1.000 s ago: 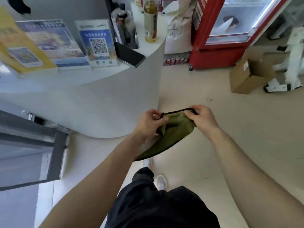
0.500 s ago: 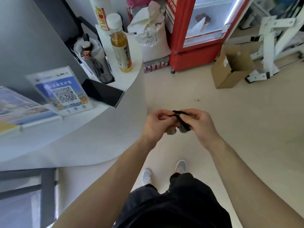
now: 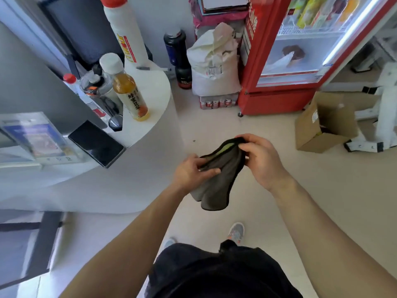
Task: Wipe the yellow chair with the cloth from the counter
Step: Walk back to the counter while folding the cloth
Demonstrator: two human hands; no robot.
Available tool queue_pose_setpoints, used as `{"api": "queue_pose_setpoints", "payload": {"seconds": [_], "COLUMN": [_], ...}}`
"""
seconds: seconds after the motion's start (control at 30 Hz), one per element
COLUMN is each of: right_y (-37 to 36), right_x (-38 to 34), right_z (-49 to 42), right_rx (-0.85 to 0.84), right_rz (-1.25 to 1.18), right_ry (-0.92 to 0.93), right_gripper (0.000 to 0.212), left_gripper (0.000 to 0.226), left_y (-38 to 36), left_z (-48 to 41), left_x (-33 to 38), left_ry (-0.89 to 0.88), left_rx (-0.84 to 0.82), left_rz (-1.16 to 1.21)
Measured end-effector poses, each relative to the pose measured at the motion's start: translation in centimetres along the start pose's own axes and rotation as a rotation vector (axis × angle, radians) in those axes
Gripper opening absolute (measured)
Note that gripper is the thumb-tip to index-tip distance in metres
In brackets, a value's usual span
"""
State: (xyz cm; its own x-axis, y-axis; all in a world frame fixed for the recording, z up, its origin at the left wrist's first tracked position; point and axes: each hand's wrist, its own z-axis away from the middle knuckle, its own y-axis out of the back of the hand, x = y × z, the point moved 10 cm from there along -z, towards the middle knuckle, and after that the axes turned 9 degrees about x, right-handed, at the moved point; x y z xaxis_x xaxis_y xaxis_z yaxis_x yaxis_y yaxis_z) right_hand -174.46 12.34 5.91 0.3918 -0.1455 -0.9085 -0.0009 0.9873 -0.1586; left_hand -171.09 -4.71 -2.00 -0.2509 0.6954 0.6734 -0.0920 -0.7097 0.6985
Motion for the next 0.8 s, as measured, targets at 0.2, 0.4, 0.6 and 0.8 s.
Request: {"api": "queue_pose_setpoints", "payload": {"seconds": [0.2,0.4,0.6,0.8], "right_y": [4.9,13.1,18.8,18.8], "right_x": [-5.7,-6.6,-7.3,-6.5], "right_z": [-4.2,-9.9,-15.5,-22.5], "right_rx": [-0.133,0.194,0.508,0.517], "right_rz": [-0.197,-0.103,0.162,0.228], "right_ry": [-0.034,-0.046,-0.021,-0.164], "right_gripper": [0.039,0.024,0.021,0.014], "left_gripper": [0.041,0.023,0.015,0.025], "left_y": [-1.9,-0.1,2.9,4.2], "left_z": [-2.8,-6.1,-8.9,-13.3], "left_x": [1.5,4.6,4.0,4.6], "left_ry": [-0.071,-0.095,0.136,0.29], "left_rx": [0.15,0.284,0.355,0.415], "left_rz": [-0.349,-0.191,0.114,0.658]}}
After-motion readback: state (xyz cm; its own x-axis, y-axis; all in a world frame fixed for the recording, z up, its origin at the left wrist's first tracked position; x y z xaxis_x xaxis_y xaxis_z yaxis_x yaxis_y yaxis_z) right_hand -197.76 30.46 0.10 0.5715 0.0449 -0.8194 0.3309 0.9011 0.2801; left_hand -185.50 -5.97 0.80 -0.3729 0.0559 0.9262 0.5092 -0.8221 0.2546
